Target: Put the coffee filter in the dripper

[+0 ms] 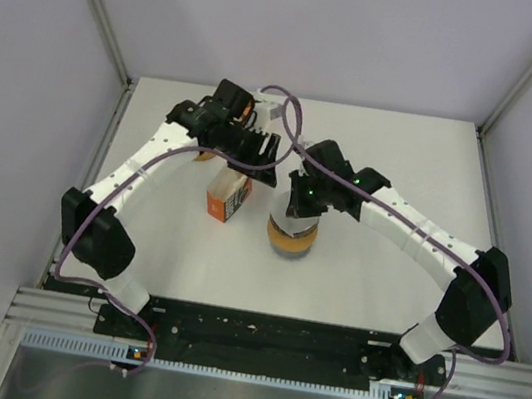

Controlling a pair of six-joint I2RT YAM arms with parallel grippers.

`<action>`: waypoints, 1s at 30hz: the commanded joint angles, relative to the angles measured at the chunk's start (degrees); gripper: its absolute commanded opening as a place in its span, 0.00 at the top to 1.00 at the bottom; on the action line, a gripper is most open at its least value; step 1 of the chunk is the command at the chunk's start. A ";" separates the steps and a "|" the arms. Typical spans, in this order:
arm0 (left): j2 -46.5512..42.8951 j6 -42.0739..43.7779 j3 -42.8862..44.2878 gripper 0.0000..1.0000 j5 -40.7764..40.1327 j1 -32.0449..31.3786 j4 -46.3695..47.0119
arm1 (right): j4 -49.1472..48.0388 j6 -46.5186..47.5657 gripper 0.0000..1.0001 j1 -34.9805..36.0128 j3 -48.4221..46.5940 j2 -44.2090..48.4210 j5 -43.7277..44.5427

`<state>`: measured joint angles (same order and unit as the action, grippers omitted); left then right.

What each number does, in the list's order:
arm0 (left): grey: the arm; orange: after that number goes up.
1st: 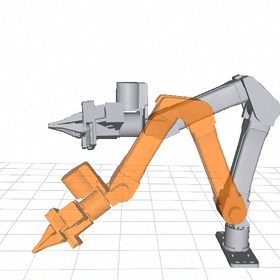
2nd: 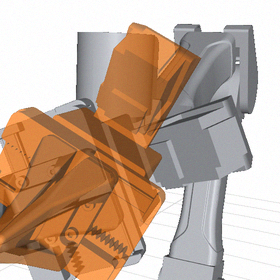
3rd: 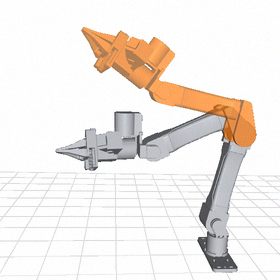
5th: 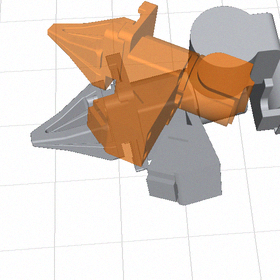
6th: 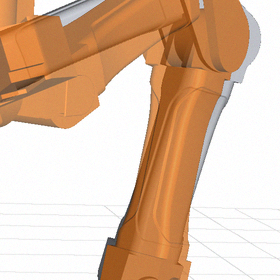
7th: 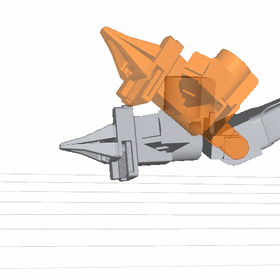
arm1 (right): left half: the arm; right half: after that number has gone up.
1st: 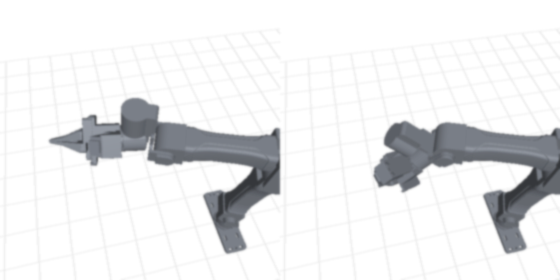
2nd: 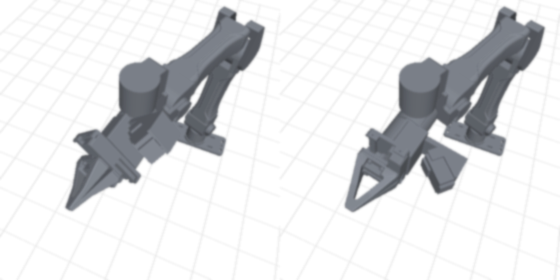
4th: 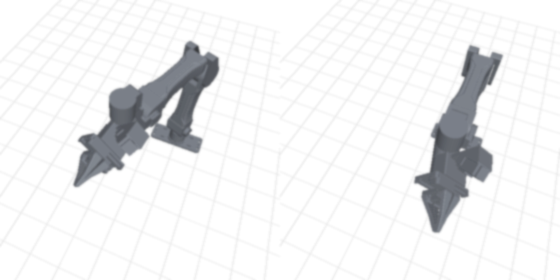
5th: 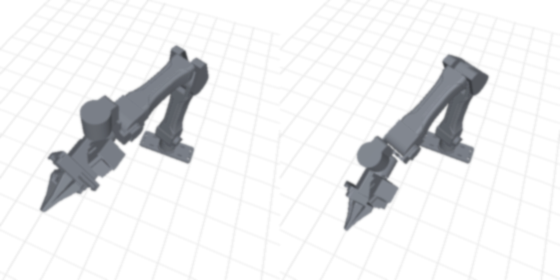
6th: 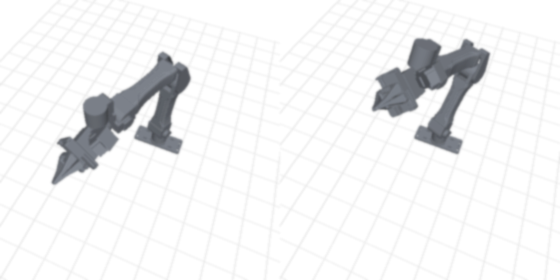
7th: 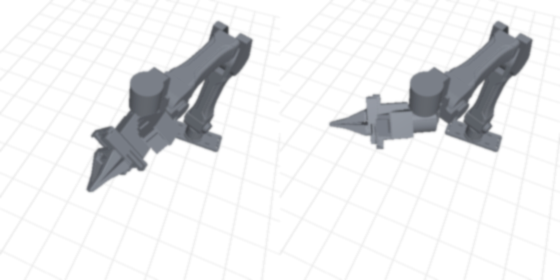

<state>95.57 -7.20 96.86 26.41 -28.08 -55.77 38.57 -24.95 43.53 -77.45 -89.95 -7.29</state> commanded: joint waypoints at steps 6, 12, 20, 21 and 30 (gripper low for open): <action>-10.49 -14.41 -15.29 0.34 5.22 4.52 11.99 | 11.87 4.82 1.00 6.65 -11.22 -8.04 13.08; -10.84 -18.72 -19.07 0.35 8.03 4.52 15.86 | 14.61 4.91 1.00 8.24 -13.61 -11.56 16.43; -9.35 -21.63 -23.56 0.42 10.24 2.86 20.35 | 11.98 4.74 1.00 8.33 -11.59 -13.40 15.82; -9.00 -21.54 -23.47 0.42 10.06 2.59 20.44 | 11.45 4.73 1.00 8.24 -11.32 -13.76 15.38; -7.42 -21.27 -24.70 0.49 8.92 1.53 21.14 | 8.46 4.56 1.00 8.33 -7.63 -15.96 14.32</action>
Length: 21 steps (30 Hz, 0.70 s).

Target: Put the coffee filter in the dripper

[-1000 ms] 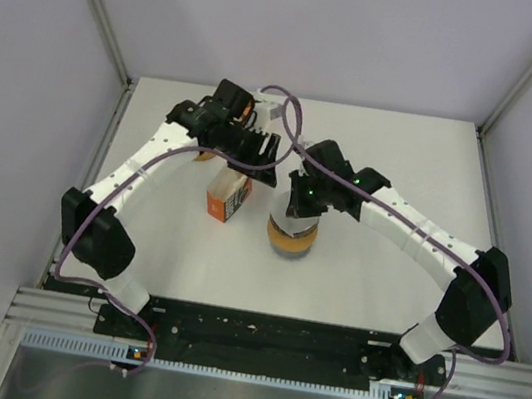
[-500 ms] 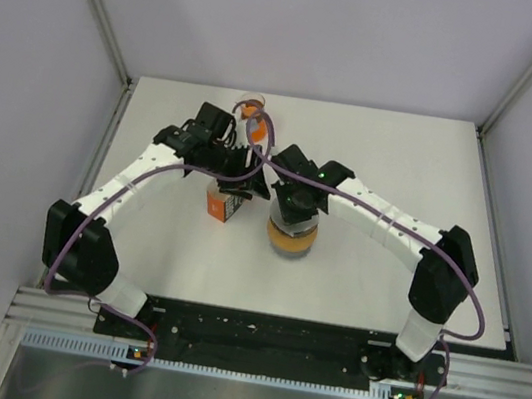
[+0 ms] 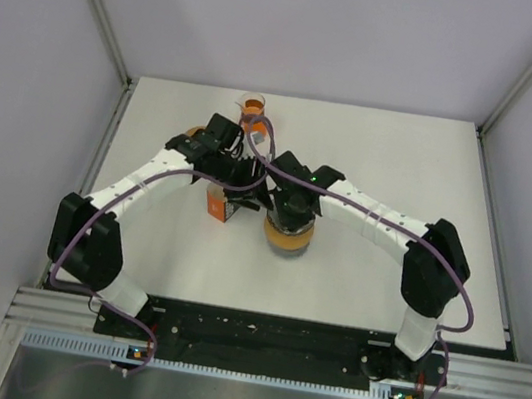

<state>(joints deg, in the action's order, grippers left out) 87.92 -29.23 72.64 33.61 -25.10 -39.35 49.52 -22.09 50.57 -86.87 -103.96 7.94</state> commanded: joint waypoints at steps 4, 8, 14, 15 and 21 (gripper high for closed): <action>0.59 0.84 -0.66 0.51 1.38 -1.88 4.99 | -2.85 1.43 1.00 1.20 2.93 -2.82 -0.83; 1.37 1.11 0.92 0.51 1.64 -2.06 4.46 | -2.85 1.34 1.00 1.29 3.20 -3.44 -0.48; 1.12 2.60 4.43 0.46 1.37 -1.97 2.53 | -3.64 1.52 1.00 1.20 5.31 -5.89 1.20; 1.03 2.69 4.96 0.45 1.38 -1.97 2.27 | -3.64 1.43 1.00 1.20 5.66 -6.42 0.67; -0.20 3.31 7.34 0.38 1.46 -1.79 0.77 | -3.20 0.29 1.00 1.29 6.98 -7.75 1.63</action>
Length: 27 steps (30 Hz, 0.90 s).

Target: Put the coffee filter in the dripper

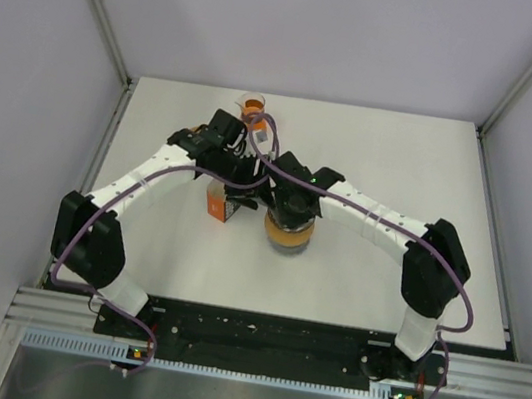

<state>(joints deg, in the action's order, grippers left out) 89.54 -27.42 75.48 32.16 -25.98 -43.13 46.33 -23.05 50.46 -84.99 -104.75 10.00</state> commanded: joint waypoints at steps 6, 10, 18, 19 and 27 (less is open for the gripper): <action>-0.60 -0.96 1.43 0.41 3.17 -1.18 7.18 | 4.73 0.55 1.00 1.49 2.55 -10.56 2.13; 2.56 -0.88 1.24 0.55 2.47 -1.18 6.40 | 4.91 0.37 1.00 1.66 1.41 -10.74 1.95; 3.63 0.08 1.51 0.85 2.29 -1.09 5.43 | 5.00 0.90 1.00 1.66 -0.26 -7.41 1.60; 3.28 0.09 1.34 0.90 2.12 -1.18 5.52 | 4.92 1.25 1.00 1.66 -0.79 -6.70 1.43; 2.05 0.26 1.42 1.00 1.50 -1.27 5.61 | 4.91 6.43 1.00 0.87 -7.82 -0.55 -2.88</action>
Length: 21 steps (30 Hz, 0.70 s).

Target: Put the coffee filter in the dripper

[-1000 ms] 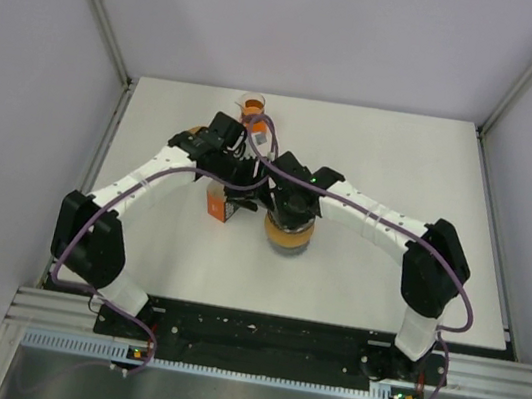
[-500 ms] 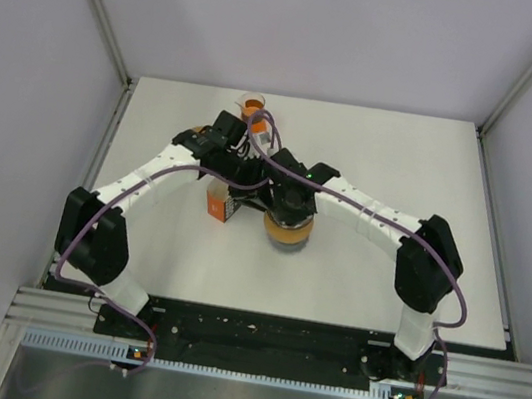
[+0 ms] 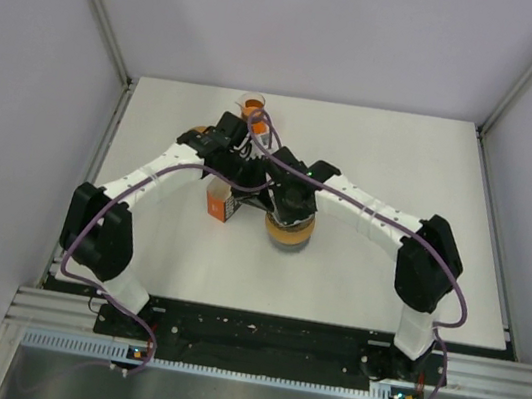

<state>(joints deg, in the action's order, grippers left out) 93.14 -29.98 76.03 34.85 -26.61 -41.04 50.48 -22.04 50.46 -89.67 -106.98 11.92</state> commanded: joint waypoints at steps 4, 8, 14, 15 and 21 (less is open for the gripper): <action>-1.56 3.17 1.75 1.00 -1.45 -0.63 2.81 | 0.06 6.75 0.99 0.17 -4.46 4.32 -6.91; -1.39 3.43 2.28 1.00 -1.89 -0.81 2.28 | -2.13 8.42 0.93 0.26 -4.46 6.95 -10.42; -1.30 3.61 2.81 1.00 -1.98 -0.90 1.84 | -4.51 10.52 0.85 0.26 -4.02 10.91 -11.66; -1.21 3.70 2.98 1.00 -2.15 -0.90 1.75 | -4.69 11.14 0.83 0.17 -3.94 11.26 -11.57; -1.03 3.79 3.07 1.00 -2.24 -0.90 1.49 | -8.28 15.44 0.68 0.26 -2.53 16.00 -15.70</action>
<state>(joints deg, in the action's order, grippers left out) 92.38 -26.24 77.21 33.06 -27.29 -40.71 49.17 -13.43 49.28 -90.87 -97.95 0.99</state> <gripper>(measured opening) 0.038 0.276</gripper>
